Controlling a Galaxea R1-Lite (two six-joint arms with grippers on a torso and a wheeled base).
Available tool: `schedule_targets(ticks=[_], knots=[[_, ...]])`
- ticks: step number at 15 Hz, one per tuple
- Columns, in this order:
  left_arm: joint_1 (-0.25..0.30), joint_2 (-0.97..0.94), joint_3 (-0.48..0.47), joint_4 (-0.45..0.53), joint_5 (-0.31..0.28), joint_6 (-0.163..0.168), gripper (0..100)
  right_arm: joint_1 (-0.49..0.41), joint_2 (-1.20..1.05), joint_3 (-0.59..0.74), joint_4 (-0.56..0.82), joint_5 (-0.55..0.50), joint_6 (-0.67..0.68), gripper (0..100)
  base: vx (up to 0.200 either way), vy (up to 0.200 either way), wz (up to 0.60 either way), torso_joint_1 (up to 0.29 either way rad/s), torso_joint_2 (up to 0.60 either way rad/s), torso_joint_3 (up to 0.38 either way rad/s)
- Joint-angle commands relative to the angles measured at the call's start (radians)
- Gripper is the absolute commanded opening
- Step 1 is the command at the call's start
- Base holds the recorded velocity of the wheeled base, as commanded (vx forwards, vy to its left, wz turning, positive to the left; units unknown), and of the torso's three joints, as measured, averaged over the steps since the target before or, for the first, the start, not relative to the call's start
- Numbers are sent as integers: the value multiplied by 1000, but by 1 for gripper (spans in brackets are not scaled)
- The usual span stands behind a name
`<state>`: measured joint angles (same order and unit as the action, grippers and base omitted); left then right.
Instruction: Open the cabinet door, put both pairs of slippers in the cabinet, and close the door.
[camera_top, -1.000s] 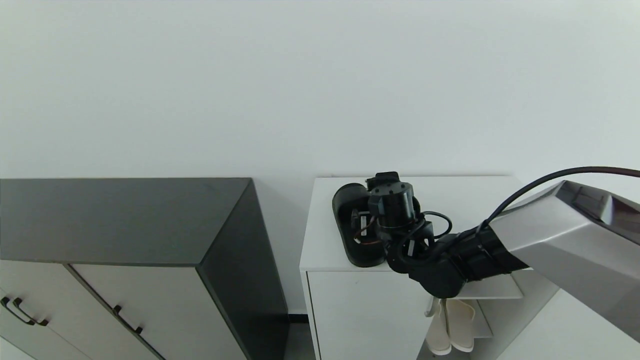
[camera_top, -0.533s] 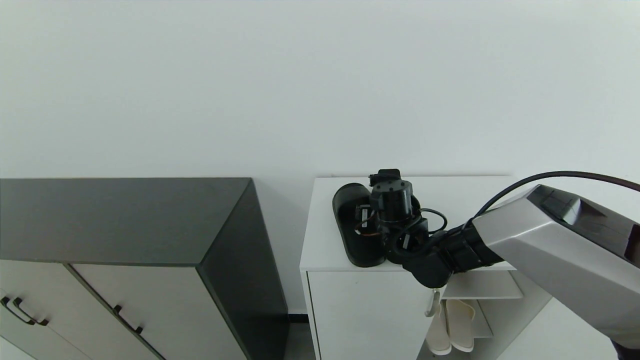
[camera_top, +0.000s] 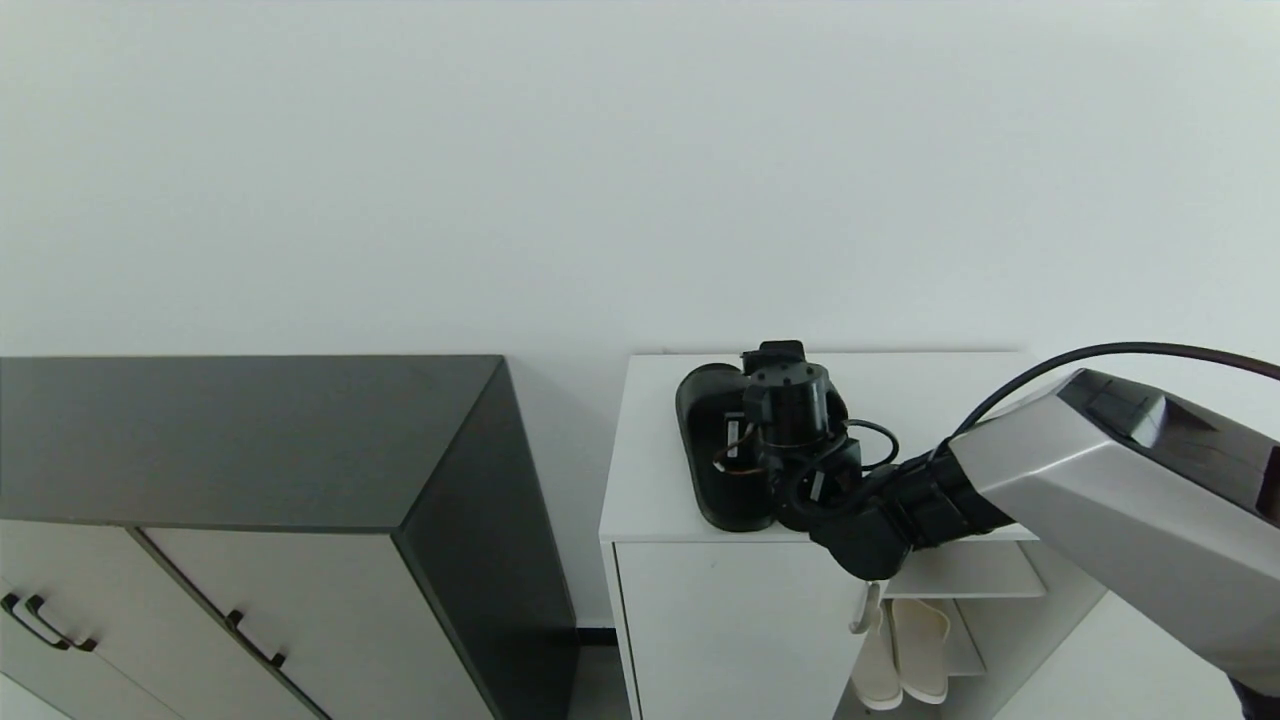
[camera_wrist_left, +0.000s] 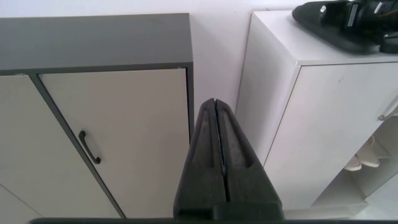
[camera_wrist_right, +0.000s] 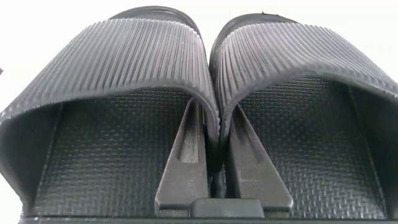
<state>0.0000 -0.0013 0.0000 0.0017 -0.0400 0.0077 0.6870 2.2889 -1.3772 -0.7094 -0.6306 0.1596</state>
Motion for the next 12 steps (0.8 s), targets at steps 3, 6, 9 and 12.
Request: schedule_targets(ticks=[3, 6, 9, 12], knots=[[0, 1, 0, 0, 0, 0, 0, 40, -243, 210, -1, 115, -32, 0, 0, 0, 0, 0, 0, 0], [0, 1, 0, 0, 0, 0, 0, 82, -378, 339, 1, 174, -74, 0, 0, 0, 0, 0, 0, 0], [0, 1, 0, 0, 0, 0, 0, 103, -385, 353, -1, 170, -83, 0, 0, 0, 0, 0, 0, 0], [0, 1, 0, 0, 0, 0, 0, 103, -381, 353, -1, 169, -83, 0, 0, 0, 0, 0, 0, 0]])
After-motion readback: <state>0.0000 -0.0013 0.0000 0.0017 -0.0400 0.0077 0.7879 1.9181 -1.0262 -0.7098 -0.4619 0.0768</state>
